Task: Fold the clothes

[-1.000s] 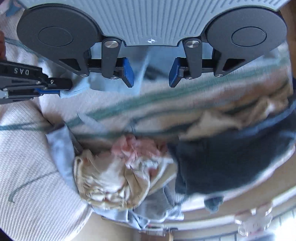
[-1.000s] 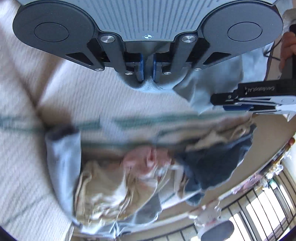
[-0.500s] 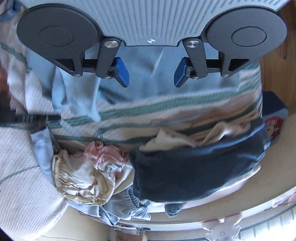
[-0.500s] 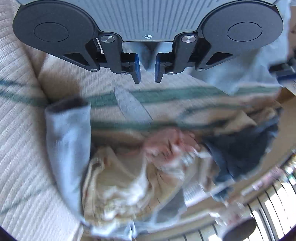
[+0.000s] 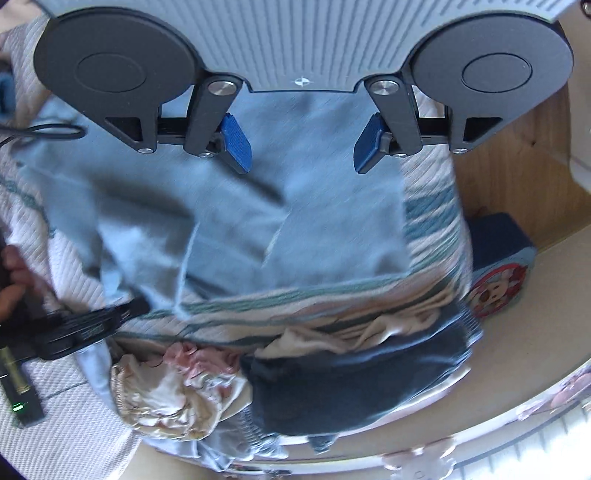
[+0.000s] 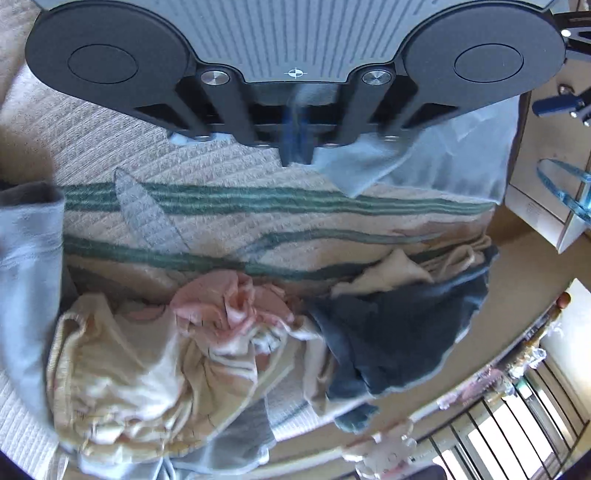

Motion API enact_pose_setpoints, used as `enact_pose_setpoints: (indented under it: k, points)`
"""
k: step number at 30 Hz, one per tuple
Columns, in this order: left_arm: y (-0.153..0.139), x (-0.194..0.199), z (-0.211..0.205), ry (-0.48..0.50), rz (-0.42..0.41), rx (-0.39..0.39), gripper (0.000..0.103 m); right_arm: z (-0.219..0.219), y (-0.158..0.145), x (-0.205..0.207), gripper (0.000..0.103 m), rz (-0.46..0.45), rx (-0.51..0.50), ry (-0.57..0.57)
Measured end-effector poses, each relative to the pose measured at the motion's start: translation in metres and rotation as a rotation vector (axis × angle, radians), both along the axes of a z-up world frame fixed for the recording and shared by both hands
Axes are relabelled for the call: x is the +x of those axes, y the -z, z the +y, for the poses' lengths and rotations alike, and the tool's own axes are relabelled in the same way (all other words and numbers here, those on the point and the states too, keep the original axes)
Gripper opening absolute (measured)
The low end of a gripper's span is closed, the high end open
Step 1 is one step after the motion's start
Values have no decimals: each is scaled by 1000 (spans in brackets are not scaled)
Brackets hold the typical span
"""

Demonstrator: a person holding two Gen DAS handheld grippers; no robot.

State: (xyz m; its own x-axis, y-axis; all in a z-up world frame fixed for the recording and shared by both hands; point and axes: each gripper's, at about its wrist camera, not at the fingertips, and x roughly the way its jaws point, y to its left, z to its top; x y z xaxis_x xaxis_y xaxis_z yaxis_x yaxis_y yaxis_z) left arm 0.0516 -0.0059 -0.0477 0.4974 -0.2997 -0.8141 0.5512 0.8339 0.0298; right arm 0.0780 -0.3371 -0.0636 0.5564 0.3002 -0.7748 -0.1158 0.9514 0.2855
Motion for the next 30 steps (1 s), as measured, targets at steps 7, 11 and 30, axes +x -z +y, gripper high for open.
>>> enact_pose_setpoints:
  k: [7,11,30]
  points:
    - [-6,-13,43,-85,-10,-26,59,37,-53,-61,2,-99,93,-147]
    - [-6,-23,59,-117,-6,-41,59,76,-59,-106,2,-94,174,-299]
    - [-17,-65,64,-57,-40,-75,68,5,-22,-201,23,86,76,92]
